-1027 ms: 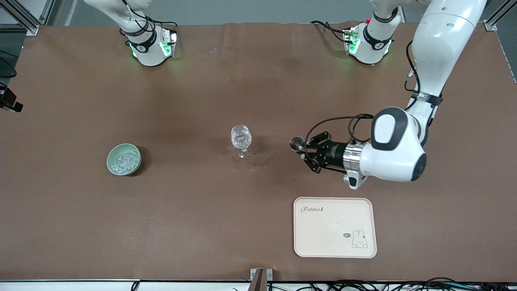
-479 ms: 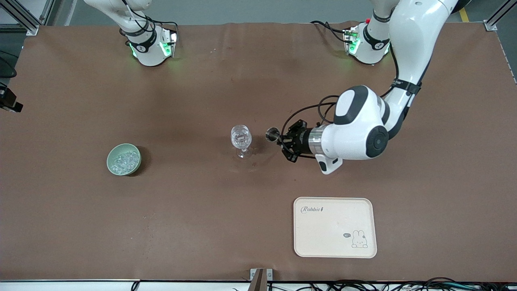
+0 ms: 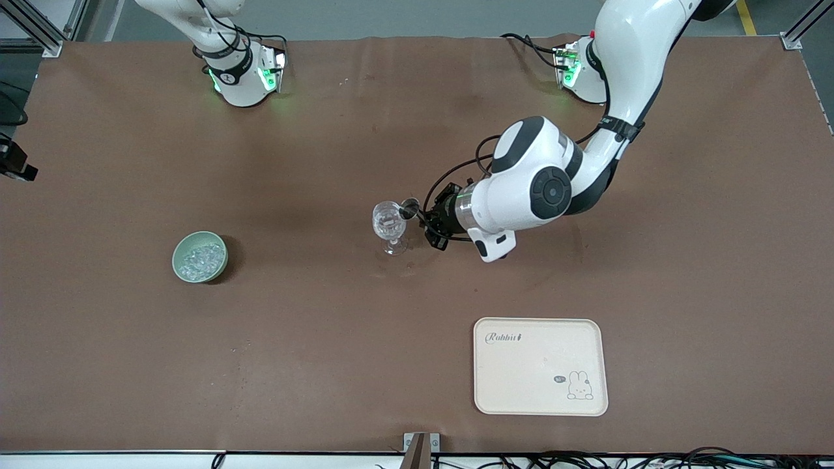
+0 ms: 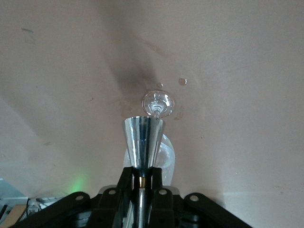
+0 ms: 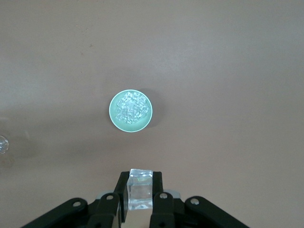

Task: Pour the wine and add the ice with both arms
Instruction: 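Tilt the jigger over the wine glass with the left gripper to pour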

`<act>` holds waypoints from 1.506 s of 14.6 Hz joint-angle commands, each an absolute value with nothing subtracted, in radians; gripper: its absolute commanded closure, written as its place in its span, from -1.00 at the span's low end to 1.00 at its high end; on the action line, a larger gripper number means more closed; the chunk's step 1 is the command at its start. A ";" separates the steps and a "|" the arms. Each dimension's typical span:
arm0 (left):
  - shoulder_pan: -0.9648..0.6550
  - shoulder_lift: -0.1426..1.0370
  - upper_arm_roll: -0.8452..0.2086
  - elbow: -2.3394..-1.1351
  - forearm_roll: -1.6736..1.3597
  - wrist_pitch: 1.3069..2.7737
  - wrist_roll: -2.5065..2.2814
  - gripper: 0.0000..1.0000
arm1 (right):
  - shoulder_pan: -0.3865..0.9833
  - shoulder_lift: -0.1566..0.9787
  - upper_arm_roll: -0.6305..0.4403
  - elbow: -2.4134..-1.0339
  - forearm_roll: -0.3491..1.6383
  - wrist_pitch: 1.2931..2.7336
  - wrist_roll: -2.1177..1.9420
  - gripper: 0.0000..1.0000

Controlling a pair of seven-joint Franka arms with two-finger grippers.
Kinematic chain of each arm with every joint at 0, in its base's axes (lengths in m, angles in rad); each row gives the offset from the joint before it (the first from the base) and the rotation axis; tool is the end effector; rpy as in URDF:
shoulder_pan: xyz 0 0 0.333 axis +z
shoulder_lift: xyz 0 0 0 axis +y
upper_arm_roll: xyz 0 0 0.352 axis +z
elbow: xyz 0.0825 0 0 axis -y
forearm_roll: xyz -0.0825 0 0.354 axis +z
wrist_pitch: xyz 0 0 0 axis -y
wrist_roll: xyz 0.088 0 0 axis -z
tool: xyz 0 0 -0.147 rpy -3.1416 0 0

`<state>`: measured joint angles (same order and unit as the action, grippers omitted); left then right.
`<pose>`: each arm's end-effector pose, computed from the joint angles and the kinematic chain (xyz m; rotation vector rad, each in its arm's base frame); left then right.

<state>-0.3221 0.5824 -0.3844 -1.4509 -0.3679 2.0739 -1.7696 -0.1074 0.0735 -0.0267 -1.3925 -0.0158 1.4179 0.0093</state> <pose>0.5551 -0.4452 0.3891 2.2432 1.7041 -0.6936 0.5273 -0.0730 0.6460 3.1178 -0.2271 -0.0767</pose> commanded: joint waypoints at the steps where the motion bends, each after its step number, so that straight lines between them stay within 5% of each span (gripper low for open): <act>1: -0.351 0.574 -0.374 -1.445 -0.293 2.079 -1.839 0.99 | -0.109 0.055 -0.025 -1.410 -0.006 1.424 0.003 0.96; 22: -0.476 0.584 -0.368 -1.424 0.061 2.111 -2.109 0.99 | -0.110 0.055 -0.021 -1.410 -0.006 1.424 0.002 0.96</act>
